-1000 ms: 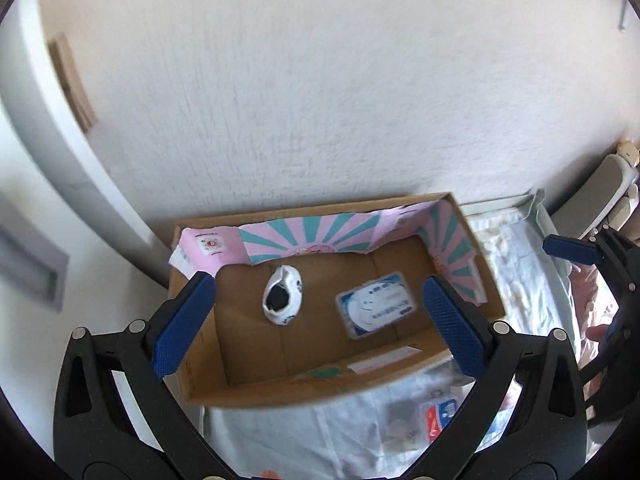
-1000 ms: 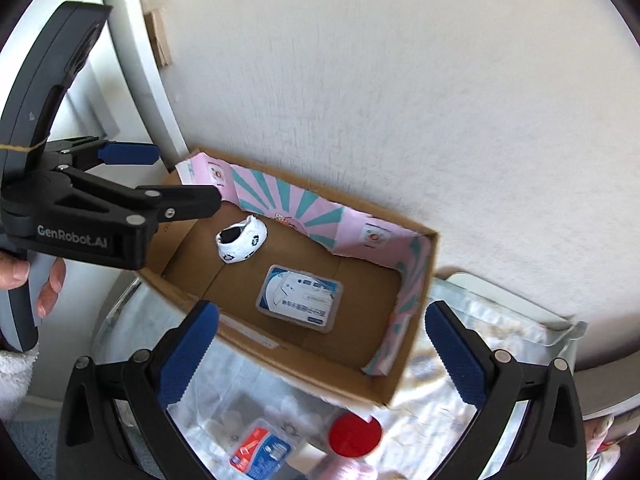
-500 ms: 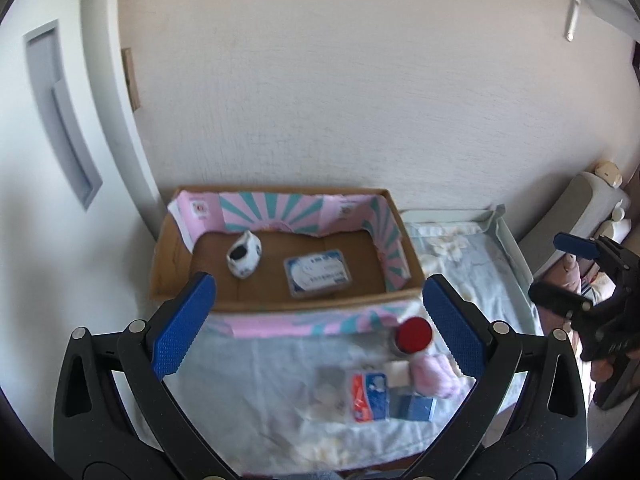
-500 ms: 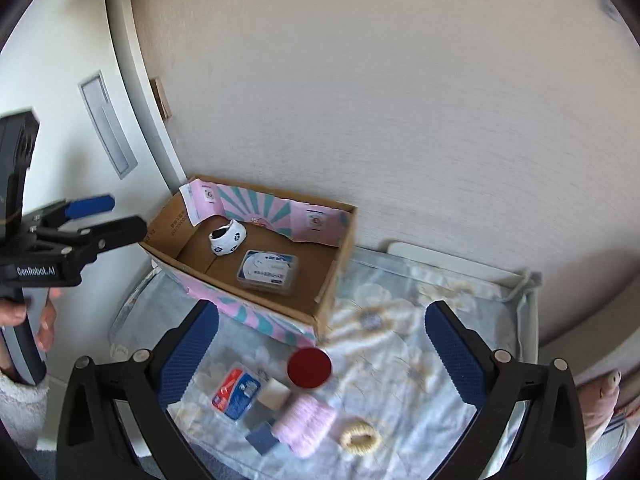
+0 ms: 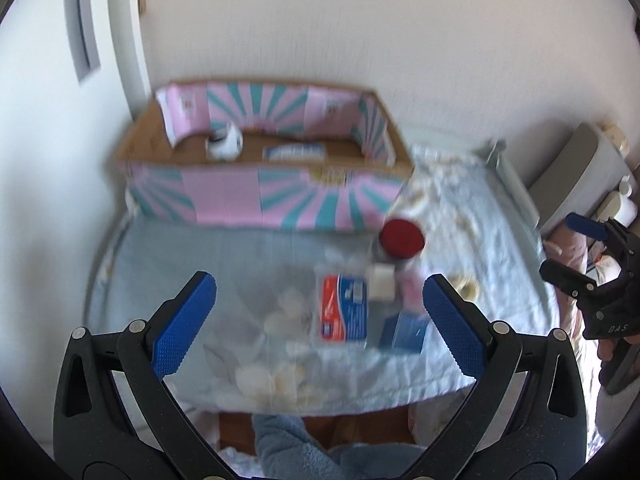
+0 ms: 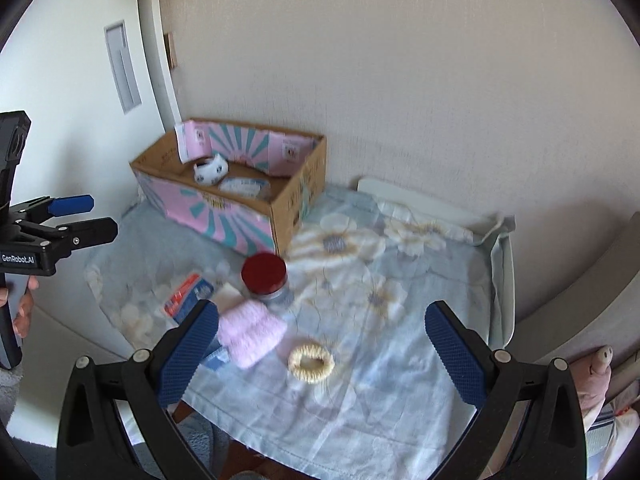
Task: Organize objects
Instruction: 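Grasp the floss pick box with the left tool while the right tool grasps the hair tie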
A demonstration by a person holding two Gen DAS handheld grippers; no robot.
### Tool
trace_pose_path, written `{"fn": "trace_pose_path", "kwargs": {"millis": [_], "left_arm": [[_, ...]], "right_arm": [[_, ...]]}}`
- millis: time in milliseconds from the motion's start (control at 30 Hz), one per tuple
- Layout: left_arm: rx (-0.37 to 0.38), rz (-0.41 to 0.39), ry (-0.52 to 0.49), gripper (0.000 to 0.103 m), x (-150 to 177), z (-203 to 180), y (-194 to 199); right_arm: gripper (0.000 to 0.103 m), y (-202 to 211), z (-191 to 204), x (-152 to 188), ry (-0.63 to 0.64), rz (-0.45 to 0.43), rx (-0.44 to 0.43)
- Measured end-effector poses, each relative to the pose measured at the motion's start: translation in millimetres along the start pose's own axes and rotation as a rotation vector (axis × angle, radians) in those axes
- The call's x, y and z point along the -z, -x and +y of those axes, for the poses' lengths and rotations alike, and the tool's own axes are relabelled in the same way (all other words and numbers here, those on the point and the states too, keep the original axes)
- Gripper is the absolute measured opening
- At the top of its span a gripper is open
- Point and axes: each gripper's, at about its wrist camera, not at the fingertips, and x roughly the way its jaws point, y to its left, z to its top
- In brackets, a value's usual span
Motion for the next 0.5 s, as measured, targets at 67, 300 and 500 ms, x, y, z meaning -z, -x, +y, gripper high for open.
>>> {"fn": "trace_pose_path", "kwargs": {"millis": [67,300,500], "left_arm": [[-0.001,0.027,0.012,0.103,14,1,-14],[0.005,0.089,0.019,0.099,36,-1,-63],[0.009,0.123,-0.002,0.094,38,-8,-95]], "right_arm": [[0.103,-10,0,16,-0.006,0.009,0.000],[0.103,-54,-2,57,-0.035,0.066,-0.025],[0.092,-81,0,70,-0.020,0.083,-0.031]]}}
